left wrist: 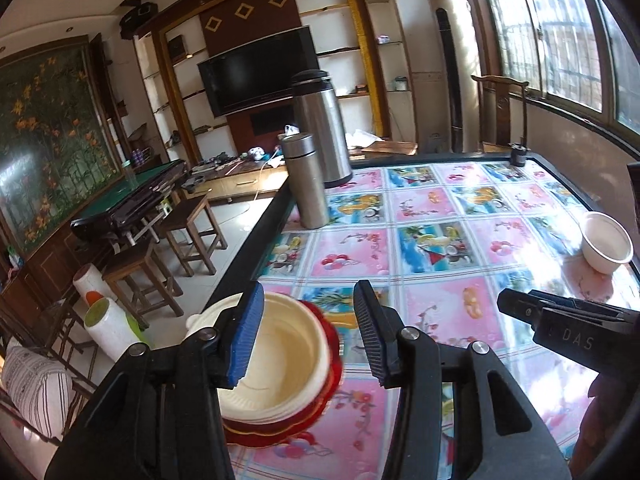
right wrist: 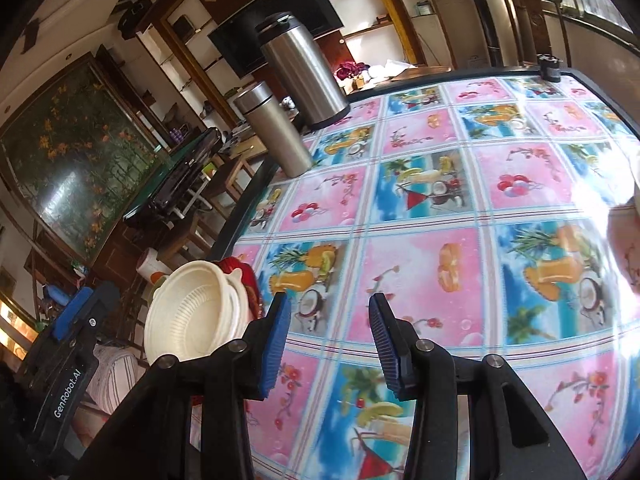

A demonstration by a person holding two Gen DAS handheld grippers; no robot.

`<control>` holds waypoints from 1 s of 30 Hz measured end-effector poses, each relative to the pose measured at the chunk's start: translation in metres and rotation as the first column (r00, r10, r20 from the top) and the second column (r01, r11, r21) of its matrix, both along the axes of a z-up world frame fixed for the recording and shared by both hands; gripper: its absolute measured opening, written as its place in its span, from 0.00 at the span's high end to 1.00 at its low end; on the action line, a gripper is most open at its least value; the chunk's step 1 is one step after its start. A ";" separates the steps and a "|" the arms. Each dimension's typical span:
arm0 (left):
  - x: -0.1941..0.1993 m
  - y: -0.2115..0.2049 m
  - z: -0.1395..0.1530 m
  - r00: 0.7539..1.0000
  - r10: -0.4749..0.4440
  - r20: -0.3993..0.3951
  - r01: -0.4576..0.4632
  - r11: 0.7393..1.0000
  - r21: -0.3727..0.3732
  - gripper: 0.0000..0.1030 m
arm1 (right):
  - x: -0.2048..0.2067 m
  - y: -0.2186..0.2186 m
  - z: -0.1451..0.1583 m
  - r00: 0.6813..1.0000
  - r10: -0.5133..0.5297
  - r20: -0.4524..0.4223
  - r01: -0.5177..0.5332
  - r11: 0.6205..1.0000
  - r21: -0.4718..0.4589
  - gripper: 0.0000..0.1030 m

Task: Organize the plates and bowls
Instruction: 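Open both tools and withdraw from the stack, then reach the right tool to the large white bowl and grip its rim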

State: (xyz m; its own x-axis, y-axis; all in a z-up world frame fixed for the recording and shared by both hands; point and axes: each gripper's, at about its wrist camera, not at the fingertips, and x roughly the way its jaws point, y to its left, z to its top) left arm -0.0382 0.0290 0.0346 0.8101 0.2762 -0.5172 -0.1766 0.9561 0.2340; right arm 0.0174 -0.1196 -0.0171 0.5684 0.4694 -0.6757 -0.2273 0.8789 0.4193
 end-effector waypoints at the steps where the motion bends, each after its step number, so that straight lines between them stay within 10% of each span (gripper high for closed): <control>1: 0.002 -0.013 0.000 1.000 -0.024 -0.004 0.024 1.000 0.011 0.56 | -0.003 -0.011 0.002 1.000 -0.017 0.008 0.017 1.000 0.000 0.58; 30: 0.063 -0.233 -0.015 0.922 -0.365 -0.128 0.373 0.927 0.043 0.56 | -0.036 -0.327 0.016 0.867 -0.497 0.035 0.495 0.868 0.039 0.57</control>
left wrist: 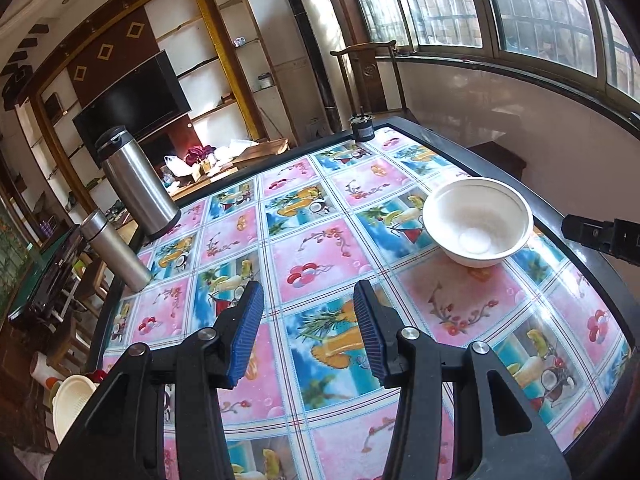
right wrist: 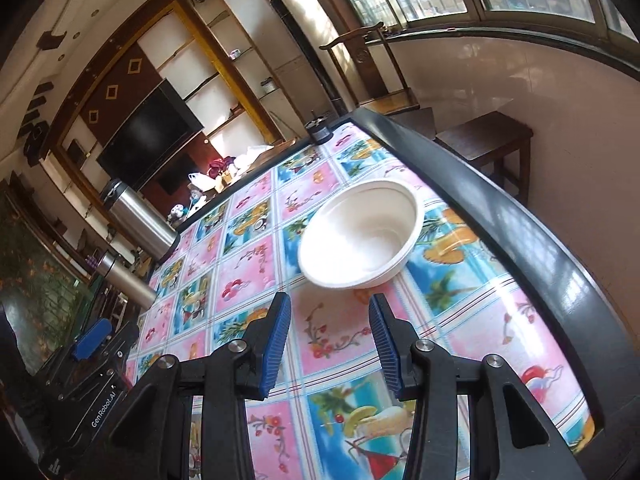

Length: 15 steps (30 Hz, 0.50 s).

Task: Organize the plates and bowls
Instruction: 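Reach the right tool to the large white bowl and grip its rim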

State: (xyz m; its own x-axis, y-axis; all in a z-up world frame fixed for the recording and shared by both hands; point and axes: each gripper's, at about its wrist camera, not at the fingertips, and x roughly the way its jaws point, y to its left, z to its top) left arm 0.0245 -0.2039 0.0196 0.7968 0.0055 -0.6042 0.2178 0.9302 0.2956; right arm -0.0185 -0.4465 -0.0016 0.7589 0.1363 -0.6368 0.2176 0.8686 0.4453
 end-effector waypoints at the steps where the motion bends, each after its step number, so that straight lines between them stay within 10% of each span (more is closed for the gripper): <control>1: 0.002 -0.002 -0.001 1.000 -0.002 -0.006 0.002 1.000 -0.001 0.56 | 0.002 -0.006 -0.001 1.000 -0.010 -0.005 0.010 1.000 0.000 0.57; 15: 0.047 0.011 -0.051 0.975 0.021 -0.220 -0.035 0.998 -0.060 0.56 | 0.057 -0.058 -0.043 0.980 -0.144 -0.137 0.151 0.988 0.038 0.54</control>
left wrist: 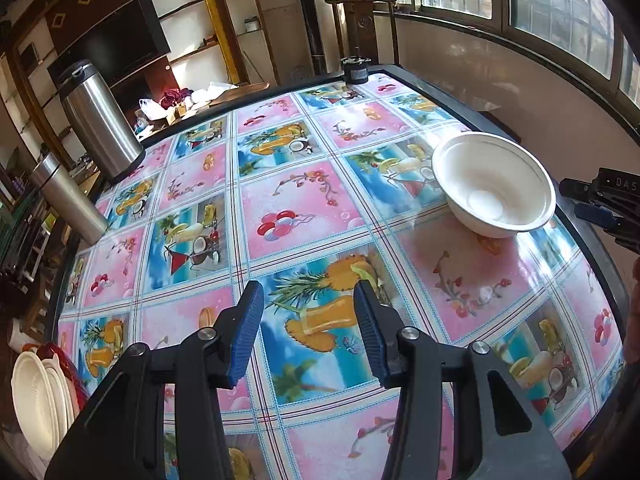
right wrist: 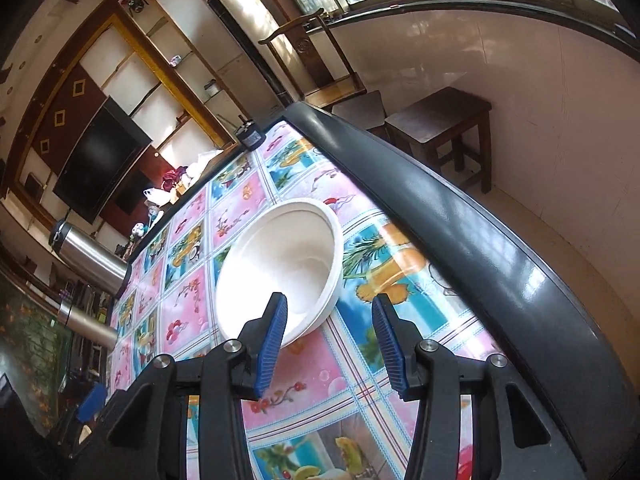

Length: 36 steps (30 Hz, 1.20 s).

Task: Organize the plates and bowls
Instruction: 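Reach the right tool to the large white bowl and grip its rim, then grip the white paper plate with the left tool while the right tool lifts the bowl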

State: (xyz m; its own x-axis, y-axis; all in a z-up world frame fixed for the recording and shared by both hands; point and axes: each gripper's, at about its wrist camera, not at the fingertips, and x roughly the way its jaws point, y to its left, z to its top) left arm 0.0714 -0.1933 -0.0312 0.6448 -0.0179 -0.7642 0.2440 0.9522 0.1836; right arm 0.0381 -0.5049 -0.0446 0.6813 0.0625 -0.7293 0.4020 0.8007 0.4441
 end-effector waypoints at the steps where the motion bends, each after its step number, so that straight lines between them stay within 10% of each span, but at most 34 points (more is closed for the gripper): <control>1: 0.001 0.001 -0.002 1.000 0.005 -0.002 -0.005 1.000 0.003 0.56 | 0.004 -0.001 -0.004 1.000 -0.004 -0.010 0.004 1.000 0.010 0.54; 16: 0.008 0.032 -0.012 0.997 0.052 -0.058 -0.053 0.998 -0.019 0.56 | 0.044 0.005 -0.044 0.994 -0.057 -0.092 0.068 0.991 0.115 0.54; 21: 0.006 0.043 -0.010 0.996 0.060 -0.067 -0.063 0.997 -0.036 0.56 | 0.041 0.011 -0.042 0.995 -0.057 -0.087 0.068 0.989 0.131 0.72; 36: 0.003 0.085 -0.017 0.981 0.107 -0.161 -0.128 0.984 -0.127 0.56 | 0.024 0.076 -0.046 0.978 0.186 -0.097 -0.152 0.947 0.283 0.87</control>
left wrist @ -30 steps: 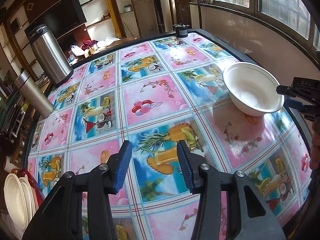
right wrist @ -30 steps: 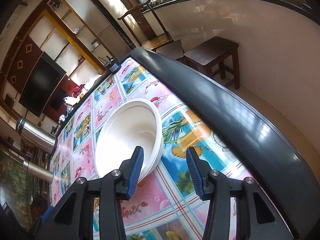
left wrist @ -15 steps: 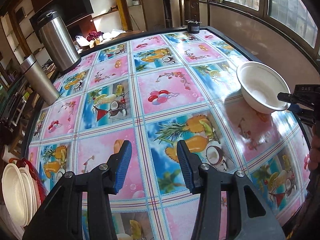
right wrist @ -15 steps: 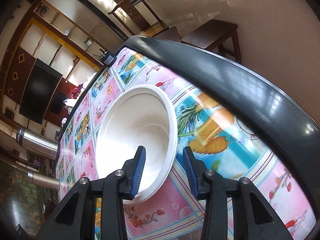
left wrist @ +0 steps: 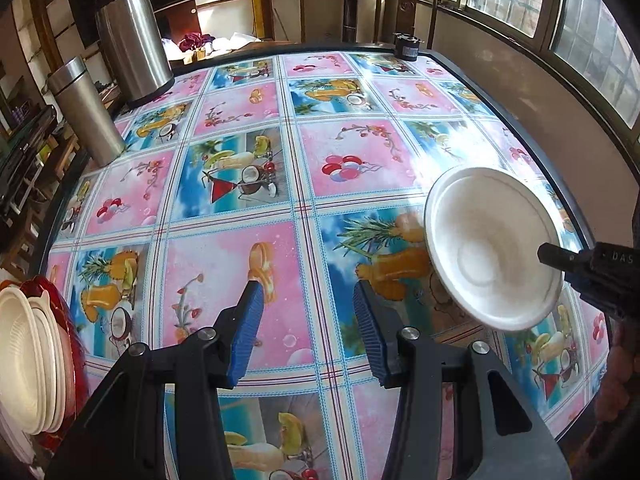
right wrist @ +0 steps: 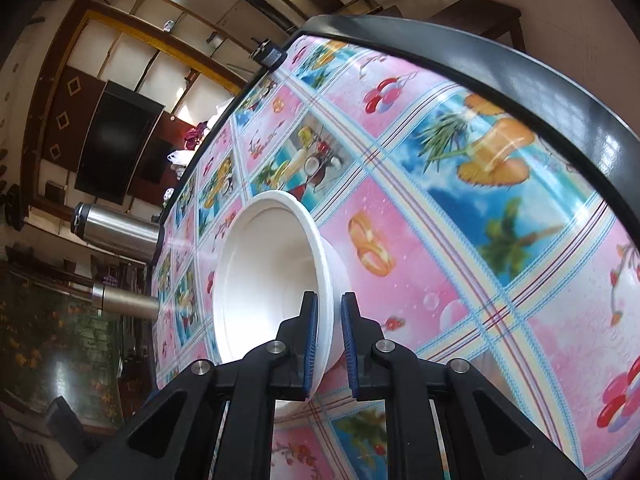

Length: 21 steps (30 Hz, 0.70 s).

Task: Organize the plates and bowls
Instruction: 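Grip the white paper plate with the left tool while the right tool lifts the bowl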

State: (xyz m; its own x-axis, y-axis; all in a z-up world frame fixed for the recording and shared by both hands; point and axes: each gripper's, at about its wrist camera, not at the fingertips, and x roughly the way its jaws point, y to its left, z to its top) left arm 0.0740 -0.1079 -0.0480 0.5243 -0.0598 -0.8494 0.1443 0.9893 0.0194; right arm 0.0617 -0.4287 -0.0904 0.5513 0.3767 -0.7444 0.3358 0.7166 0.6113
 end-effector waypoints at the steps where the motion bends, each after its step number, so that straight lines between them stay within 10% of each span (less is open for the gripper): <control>1: 0.000 0.004 -0.001 1.000 0.006 -0.011 -0.006 1.000 -0.012 0.56 | -0.002 0.008 -0.001 1.000 0.025 -0.004 -0.025 1.000 0.000 0.87; 21: -0.013 0.034 -0.012 0.991 0.023 -0.131 -0.043 0.988 -0.148 0.56 | -0.042 0.093 -0.011 0.966 0.257 -0.014 -0.257 0.966 0.026 0.87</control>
State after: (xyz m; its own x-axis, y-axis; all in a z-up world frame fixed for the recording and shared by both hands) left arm 0.0606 -0.0737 -0.0596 0.4150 -0.1764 -0.8926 0.1033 0.9838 -0.1464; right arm 0.0202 -0.3354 -0.1014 0.4212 0.5218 -0.7418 0.1523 0.7656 0.6250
